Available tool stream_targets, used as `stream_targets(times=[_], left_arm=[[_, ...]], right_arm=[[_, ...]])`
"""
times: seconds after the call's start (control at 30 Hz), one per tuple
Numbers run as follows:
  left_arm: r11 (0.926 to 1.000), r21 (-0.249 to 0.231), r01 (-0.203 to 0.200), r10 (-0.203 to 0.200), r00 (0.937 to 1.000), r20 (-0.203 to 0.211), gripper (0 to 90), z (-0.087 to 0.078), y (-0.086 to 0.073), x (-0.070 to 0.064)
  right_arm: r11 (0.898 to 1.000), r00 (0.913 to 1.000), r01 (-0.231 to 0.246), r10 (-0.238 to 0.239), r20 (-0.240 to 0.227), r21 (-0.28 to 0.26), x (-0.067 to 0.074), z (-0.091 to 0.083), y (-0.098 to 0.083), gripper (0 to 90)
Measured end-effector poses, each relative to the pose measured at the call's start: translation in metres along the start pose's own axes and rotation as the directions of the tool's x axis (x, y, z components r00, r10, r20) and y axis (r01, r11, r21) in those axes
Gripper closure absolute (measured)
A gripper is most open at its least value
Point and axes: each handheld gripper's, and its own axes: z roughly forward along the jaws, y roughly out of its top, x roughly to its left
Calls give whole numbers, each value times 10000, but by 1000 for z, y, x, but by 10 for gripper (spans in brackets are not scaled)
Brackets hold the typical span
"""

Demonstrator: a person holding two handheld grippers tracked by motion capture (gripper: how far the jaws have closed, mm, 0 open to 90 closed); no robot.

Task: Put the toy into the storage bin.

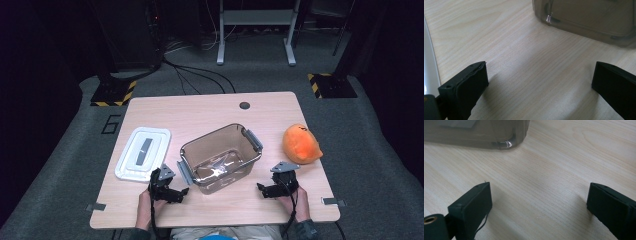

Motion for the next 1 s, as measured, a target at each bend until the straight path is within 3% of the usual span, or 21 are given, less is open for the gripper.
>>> stream_targets(times=[0.2,0.63,1.0], left_arm=[[10000,-45,43,-43,10000,8,1,1,0,0],[10000,45,-88,88,10000,-15,1,0,0,0],[10000,-45,56,-56,10000,3,1,1,0,0]], right_arm=[[9997,9999,-80,83,-114,225,-2,-2,2,45],[9998,9993,-211,209,-298,-72,-11,-24,16,56],[9991,9987,-315,303,-420,-280,-17,-38,31,60]])
